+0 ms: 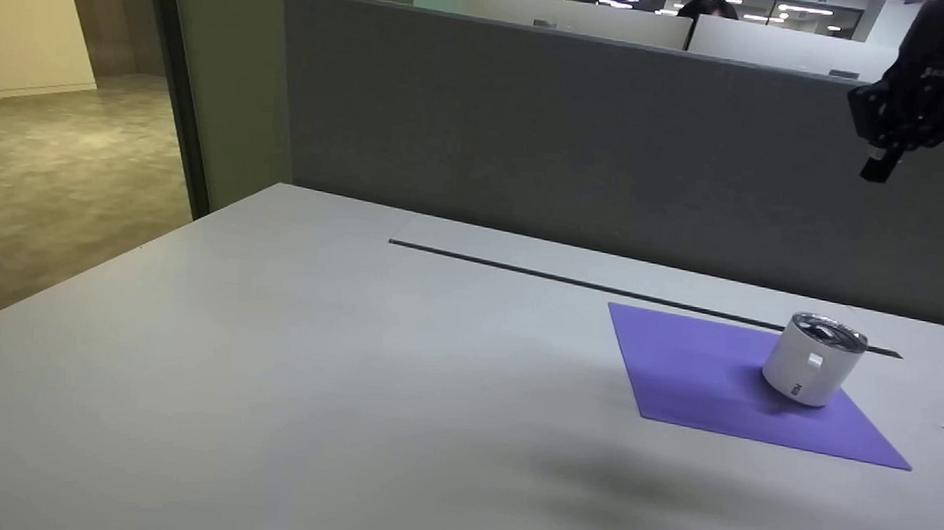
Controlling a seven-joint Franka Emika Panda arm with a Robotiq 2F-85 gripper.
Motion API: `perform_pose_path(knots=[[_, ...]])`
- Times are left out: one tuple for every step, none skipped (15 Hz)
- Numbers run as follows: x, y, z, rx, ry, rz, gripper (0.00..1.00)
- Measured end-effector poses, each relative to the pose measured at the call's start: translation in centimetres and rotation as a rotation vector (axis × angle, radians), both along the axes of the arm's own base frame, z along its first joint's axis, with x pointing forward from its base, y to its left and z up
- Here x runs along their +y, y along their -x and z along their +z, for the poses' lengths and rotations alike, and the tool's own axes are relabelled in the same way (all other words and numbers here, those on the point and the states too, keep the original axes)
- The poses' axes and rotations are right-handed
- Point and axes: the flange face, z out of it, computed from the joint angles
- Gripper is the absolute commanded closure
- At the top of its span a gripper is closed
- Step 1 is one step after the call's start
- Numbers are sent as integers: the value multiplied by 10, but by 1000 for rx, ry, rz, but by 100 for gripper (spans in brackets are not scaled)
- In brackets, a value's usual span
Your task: Open the sliding lid on the top of the travel mug
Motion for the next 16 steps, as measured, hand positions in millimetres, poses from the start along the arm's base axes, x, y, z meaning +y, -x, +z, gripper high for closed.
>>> perform_pose_path(knots=[[0,0,0,0,0,0,100],[0,0,0,0,0,0,100],[0,0,0,0,0,0,100],[0,0,0,0,0,0,100],[0,0,0,0,0,0,100],[0,0,0,0,0,0,100],[0,0,-1,1,0,1,100],[0,0,-1,1,0,1,100],[0,0,-3,0,-4,-2,100],[-1,-1,-6,-2,-10,-6,100],[-3,-2,-10,-2,-14,-9,100],[-5,-3,-16,-3,-16,-10,100],[-8,-4,-23,-1,-19,-13,100],[-11,-5,-32,4,-23,-16,100],[-14,-6,-43,11,-25,-19,100],[-17,-7,-53,18,-26,-22,100]])
